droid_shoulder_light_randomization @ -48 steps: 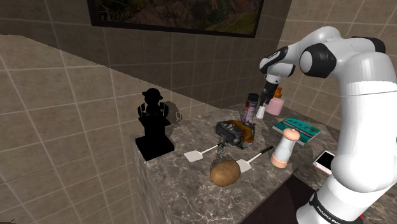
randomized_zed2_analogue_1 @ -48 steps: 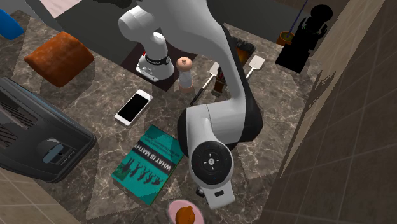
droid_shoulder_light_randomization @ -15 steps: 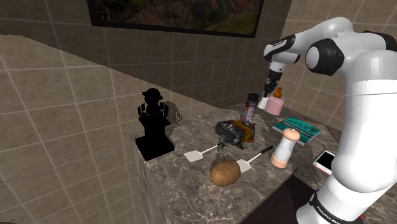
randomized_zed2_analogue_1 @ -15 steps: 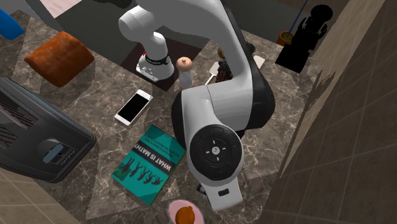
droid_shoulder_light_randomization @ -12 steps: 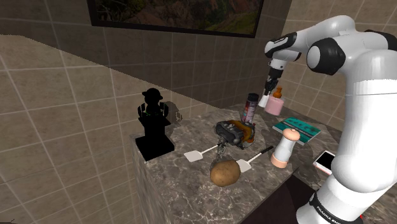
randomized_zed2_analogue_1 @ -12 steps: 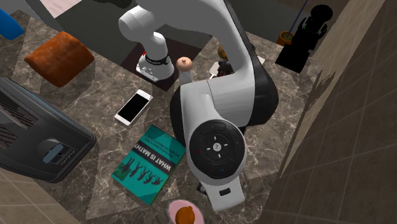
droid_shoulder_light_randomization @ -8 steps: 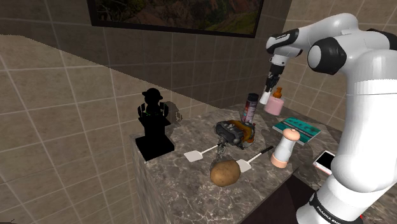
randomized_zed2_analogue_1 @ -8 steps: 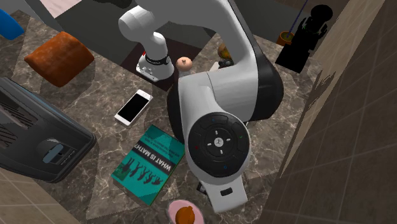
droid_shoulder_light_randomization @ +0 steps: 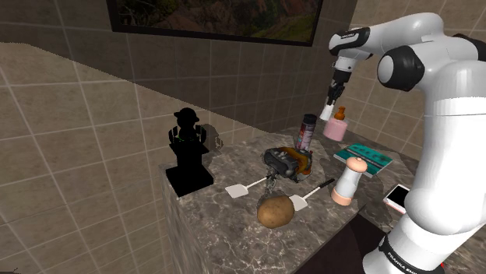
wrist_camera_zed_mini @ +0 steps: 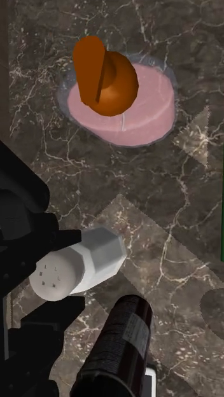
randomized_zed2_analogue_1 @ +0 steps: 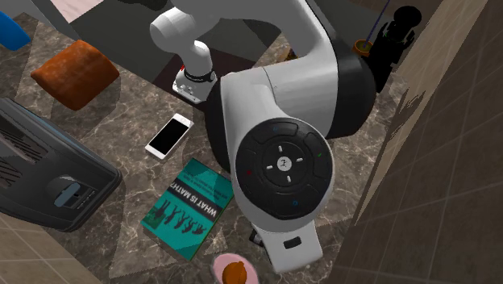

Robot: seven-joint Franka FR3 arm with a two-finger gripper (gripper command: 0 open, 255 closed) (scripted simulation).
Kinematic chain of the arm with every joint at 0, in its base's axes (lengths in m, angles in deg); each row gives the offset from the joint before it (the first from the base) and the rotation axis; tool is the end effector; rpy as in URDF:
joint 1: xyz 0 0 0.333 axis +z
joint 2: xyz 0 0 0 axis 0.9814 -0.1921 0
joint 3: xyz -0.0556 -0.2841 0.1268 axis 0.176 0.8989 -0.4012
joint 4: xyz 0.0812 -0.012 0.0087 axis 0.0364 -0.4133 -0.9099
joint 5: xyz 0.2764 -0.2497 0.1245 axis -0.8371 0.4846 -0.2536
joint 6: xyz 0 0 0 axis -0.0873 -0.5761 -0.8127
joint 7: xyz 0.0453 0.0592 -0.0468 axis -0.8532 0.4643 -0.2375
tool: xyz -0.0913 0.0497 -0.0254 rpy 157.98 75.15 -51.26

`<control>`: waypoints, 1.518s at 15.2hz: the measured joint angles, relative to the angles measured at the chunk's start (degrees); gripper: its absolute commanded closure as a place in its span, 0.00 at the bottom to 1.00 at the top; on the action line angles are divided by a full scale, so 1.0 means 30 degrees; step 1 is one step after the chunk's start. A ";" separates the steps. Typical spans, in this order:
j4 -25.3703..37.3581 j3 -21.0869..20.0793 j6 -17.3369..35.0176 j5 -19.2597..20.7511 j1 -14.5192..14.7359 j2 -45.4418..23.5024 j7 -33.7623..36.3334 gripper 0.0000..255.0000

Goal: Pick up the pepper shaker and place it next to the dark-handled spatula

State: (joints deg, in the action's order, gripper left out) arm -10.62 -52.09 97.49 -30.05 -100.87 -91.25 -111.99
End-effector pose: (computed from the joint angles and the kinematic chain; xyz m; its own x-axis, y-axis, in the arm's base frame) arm 0.4730 -0.4755 0.4972 0.9975 -0.0687 0.0178 -0.0668 -0.9935 -0.0919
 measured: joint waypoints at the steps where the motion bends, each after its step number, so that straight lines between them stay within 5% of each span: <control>1: 0.0230 0.0012 -0.0260 0.0025 -0.0018 0.0038 0.0040 1.00; 5: 0.0684 0.0011 -0.0833 0.0118 0.0089 0.0209 0.0305 1.00; 17: -0.3262 -0.1170 0.1001 0.1620 0.4560 0.3260 0.5300 1.00; 23: -0.3578 -0.2018 0.1238 0.1942 0.6258 0.3705 0.7830 1.00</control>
State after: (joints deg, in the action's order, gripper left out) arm -21.35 -58.14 101.20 -24.22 -82.09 -80.14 -88.50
